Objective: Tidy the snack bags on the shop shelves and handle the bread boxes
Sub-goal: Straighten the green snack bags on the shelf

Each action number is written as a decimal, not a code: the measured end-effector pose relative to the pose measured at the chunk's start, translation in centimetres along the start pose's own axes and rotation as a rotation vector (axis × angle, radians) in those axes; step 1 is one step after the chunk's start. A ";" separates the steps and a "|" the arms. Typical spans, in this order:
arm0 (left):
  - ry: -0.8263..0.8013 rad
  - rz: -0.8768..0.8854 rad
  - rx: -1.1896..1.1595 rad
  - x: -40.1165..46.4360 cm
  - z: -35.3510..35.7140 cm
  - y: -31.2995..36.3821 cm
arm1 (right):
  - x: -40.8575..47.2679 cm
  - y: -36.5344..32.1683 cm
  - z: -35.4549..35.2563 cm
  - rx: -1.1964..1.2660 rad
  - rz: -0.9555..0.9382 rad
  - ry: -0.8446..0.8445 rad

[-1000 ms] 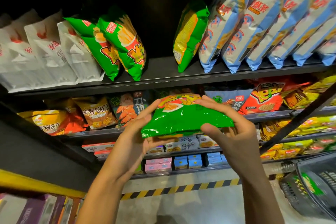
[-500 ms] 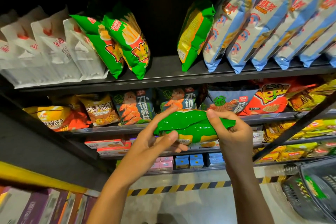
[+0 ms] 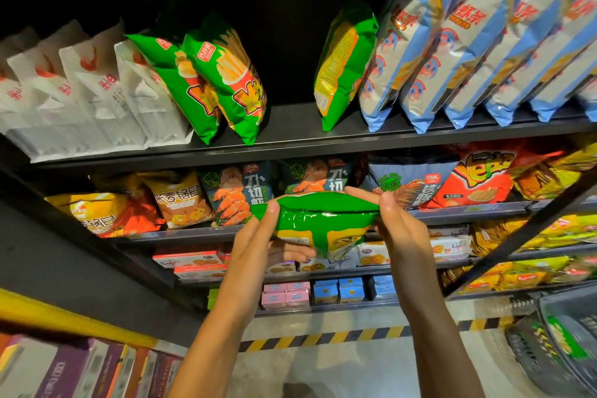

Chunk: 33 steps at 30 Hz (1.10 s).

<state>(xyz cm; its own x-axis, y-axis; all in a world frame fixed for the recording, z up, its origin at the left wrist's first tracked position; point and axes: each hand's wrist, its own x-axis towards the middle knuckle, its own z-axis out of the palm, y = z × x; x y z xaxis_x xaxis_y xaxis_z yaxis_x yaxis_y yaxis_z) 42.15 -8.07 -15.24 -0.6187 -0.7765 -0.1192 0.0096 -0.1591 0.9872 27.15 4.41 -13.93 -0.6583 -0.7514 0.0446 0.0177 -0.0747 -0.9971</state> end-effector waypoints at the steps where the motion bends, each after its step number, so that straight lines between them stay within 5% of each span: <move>1: -0.005 0.003 0.014 0.0 0.1 0.0 | 0.1 -0.1 -0.2 -0.012 -0.031 -0.018; 8: -0.107 0.204 0.019 -0.6 0.0 0.8 | 0.6 0.0 -2.4 0.079 -0.094 -0.172; 14: -0.143 0.490 0.377 -0.5 1.0 2.3 | 3.0 -1.0 -2.6 0.105 0.023 -0.186; 19: -0.230 0.556 0.476 0.0 1.1 4.0 | 5.8 -2.2 -3.0 0.066 -0.006 -0.310; 27: 0.025 0.349 0.194 1.8 2.4 6.3 | 9.3 -3.1 -2.0 0.100 -0.180 -0.382; 33: -0.026 0.162 -0.063 6.0 1.2 10.1 | 12.0 -4.9 -0.6 0.010 -0.301 -0.422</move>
<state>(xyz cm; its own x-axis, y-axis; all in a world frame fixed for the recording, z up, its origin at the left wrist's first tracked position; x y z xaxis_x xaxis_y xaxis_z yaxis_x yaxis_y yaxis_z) 37.64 -13.59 -5.82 -0.6252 -0.7792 0.0443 0.1593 -0.0719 0.9846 18.68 -3.86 -8.58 -0.2749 -0.8945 0.3524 -0.1167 -0.3328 -0.9357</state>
